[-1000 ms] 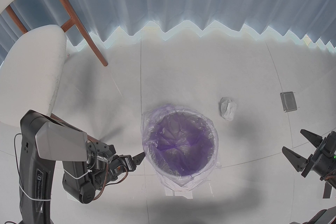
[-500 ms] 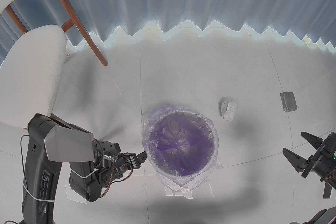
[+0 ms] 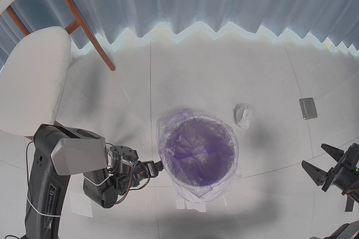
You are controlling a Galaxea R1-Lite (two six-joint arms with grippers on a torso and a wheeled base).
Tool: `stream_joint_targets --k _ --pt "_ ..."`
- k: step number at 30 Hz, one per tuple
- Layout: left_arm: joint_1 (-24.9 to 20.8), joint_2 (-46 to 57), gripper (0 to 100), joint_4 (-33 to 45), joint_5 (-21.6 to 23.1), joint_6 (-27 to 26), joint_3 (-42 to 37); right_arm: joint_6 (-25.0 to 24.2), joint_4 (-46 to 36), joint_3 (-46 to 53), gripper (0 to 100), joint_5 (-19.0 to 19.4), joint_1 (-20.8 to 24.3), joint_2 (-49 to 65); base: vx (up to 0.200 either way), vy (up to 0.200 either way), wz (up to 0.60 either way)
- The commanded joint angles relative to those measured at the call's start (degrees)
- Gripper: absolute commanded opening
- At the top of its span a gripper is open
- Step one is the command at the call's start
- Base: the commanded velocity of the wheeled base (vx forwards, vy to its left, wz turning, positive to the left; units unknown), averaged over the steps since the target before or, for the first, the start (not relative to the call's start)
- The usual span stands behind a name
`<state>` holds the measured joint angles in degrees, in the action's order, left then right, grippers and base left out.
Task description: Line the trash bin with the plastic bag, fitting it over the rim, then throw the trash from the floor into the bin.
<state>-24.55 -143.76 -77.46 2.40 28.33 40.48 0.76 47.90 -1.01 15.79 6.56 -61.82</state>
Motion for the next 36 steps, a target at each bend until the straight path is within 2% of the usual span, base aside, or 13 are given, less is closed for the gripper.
stream_joint_targets --k 1,7,19,25,30,36 --pt "-0.06 0.15 100 2.75 -0.03 -0.21 3.72 0.04 -1.58 0.92 100 0.03 -0.05 1.00 0.000 0.000 0.00" --pt "0.38 0.50 100 11.45 -2.84 -1.35 10.14 -0.05 -6.50 0.92 100 0.03 -0.05 5.30 0.000 0.000 0.00" --pt "0.73 0.15 100 28.77 -2.93 -1.52 25.61 -1.11 -9.14 0.92 100 0.03 -0.05 7.50 0.000 0.000 0.00" --pt "1.00 -0.46 100 39.93 -3.10 -1.52 34.05 -1.11 -9.93 0.92 100 -0.05 -0.05 7.50 0.000 0.000 0.00" --pt "1.44 -1.08 100 46.79 -5.39 -1.52 37.21 -1.11 -10.81 0.92 100 -0.05 -0.05 7.77 0.000 0.000 0.00" --pt "2.14 -1.43 100 52.85 -5.48 -1.52 40.64 -1.11 -10.89 0.92 100 -0.05 -0.05 7.68 0.000 0.000 0.00"
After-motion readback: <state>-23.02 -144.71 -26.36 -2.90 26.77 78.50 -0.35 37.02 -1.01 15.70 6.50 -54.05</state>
